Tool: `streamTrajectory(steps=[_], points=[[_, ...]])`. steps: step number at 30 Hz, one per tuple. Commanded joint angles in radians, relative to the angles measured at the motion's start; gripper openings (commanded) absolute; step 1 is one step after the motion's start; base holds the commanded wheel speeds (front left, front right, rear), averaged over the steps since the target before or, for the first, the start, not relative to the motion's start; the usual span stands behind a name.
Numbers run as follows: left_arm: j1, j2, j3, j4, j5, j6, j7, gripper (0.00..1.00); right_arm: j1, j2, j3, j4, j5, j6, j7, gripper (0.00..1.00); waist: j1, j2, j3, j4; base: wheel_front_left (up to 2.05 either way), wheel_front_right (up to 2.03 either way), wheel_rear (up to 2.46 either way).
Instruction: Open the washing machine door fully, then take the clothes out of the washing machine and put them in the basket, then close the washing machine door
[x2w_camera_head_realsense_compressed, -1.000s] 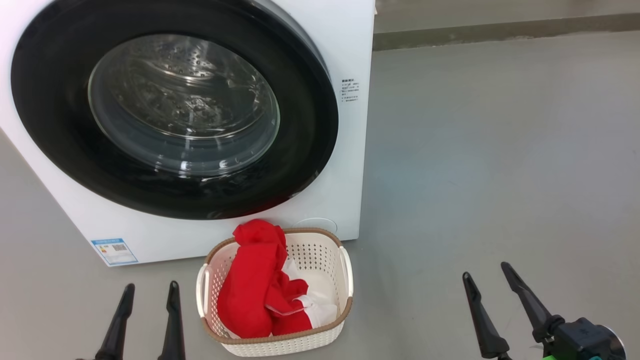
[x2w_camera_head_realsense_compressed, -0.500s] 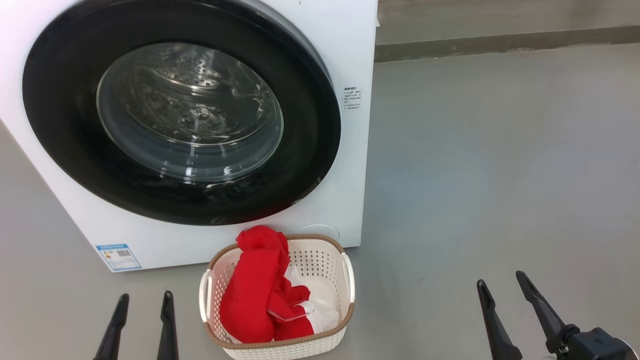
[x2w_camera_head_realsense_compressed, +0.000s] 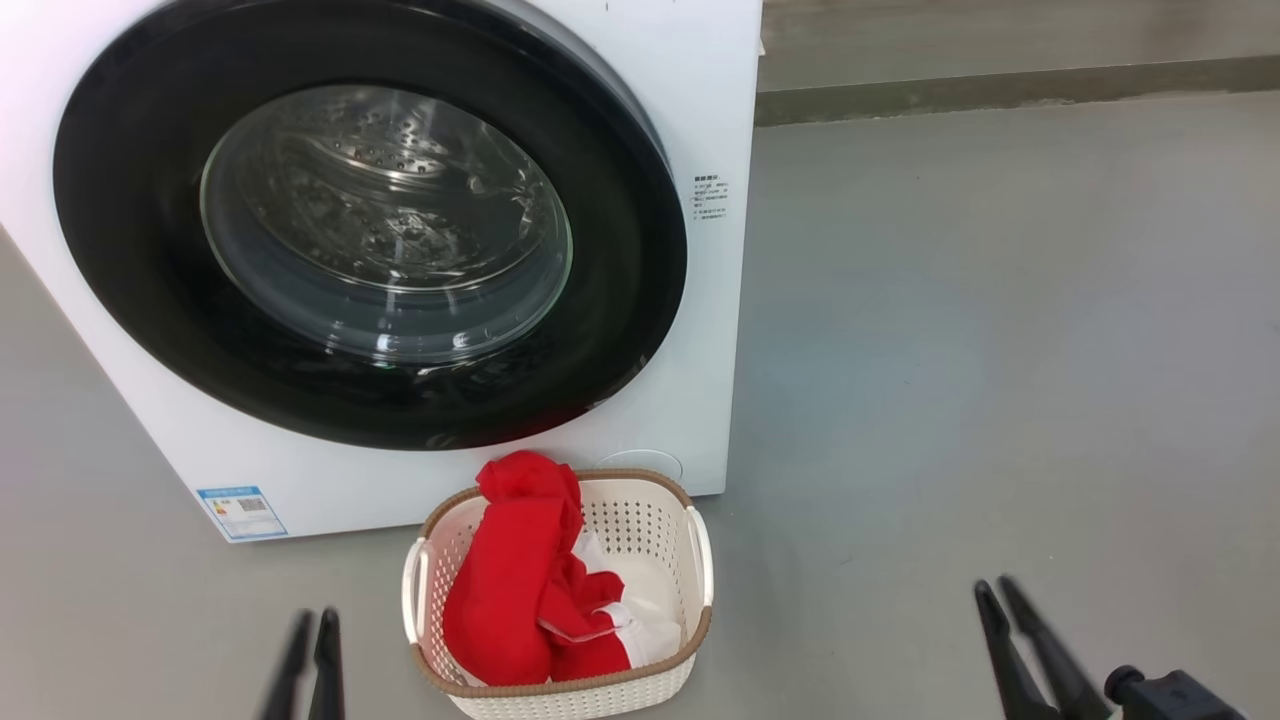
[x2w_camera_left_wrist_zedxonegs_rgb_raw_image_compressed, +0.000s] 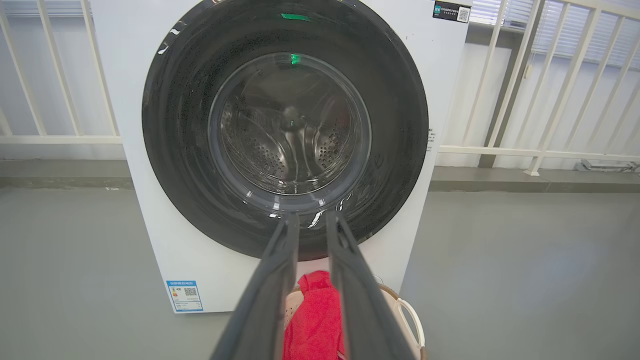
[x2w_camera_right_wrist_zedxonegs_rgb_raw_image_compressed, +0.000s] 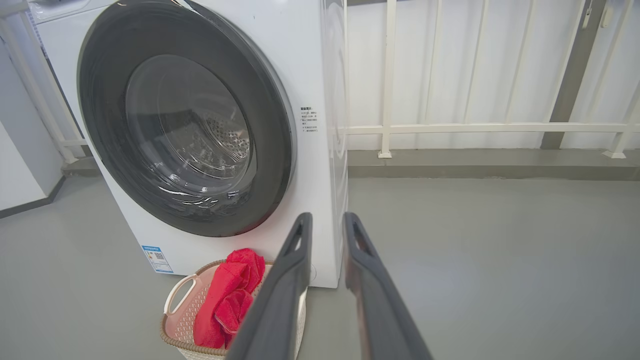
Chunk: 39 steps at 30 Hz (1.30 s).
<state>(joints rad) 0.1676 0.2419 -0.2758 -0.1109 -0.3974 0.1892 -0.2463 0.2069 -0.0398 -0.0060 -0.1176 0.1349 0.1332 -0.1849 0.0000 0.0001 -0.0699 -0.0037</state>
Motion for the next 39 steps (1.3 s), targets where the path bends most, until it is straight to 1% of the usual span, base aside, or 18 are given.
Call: streamTrajectory(steps=[1, 5, 8, 9, 13, 39], points=[[0.004, -0.007, -0.004, 0.011, -0.003, 0.000, 0.000, 0.00, 0.001, 0.001, 0.000, 0.012, 0.003, 0.000, 0.000, 0.00, 0.0000, -0.0001, 0.000, 0.000, 0.00, 0.00, 0.00], [0.006, -0.018, -0.002, 0.026, -0.034, -0.006, 0.007, 0.00, -0.003, -0.001, 0.001, 0.032, 0.040, 0.000, 0.004, 0.00, 0.0003, -0.0001, 0.002, 0.000, 0.00, 0.00, 0.00], [0.000, -0.021, 0.006, 0.033, -0.066, -0.014, 0.014, 0.00, -0.010, -0.004, 0.002, 0.039, 0.080, 0.000, 0.009, 0.00, 0.0022, -0.0001, 0.002, 0.000, 0.00, 0.00, 0.00], [-0.002, -0.022, 0.008, 0.035, -0.076, -0.016, 0.016, 0.00, -0.012, -0.005, 0.002, 0.042, 0.093, 0.000, 0.010, 0.00, 0.0022, -0.0001, 0.002, 0.000, 0.00, 0.00, 0.00], [-0.012, -0.025, 0.018, 0.048, -0.117, -0.027, 0.025, 0.00, -0.024, -0.008, 0.003, 0.054, 0.144, 0.000, 0.017, 0.00, 0.0002, -0.0001, 0.006, 0.000, 0.00, 0.00, 0.00], [-0.075, -0.051, 0.087, 0.124, -0.381, -0.095, 0.089, 0.00, -0.090, -0.025, 0.000, 0.125, 0.466, -0.001, 0.063, 0.00, 0.0000, -0.0001, 0.022, 0.001, 0.00, 0.00, 0.00]])
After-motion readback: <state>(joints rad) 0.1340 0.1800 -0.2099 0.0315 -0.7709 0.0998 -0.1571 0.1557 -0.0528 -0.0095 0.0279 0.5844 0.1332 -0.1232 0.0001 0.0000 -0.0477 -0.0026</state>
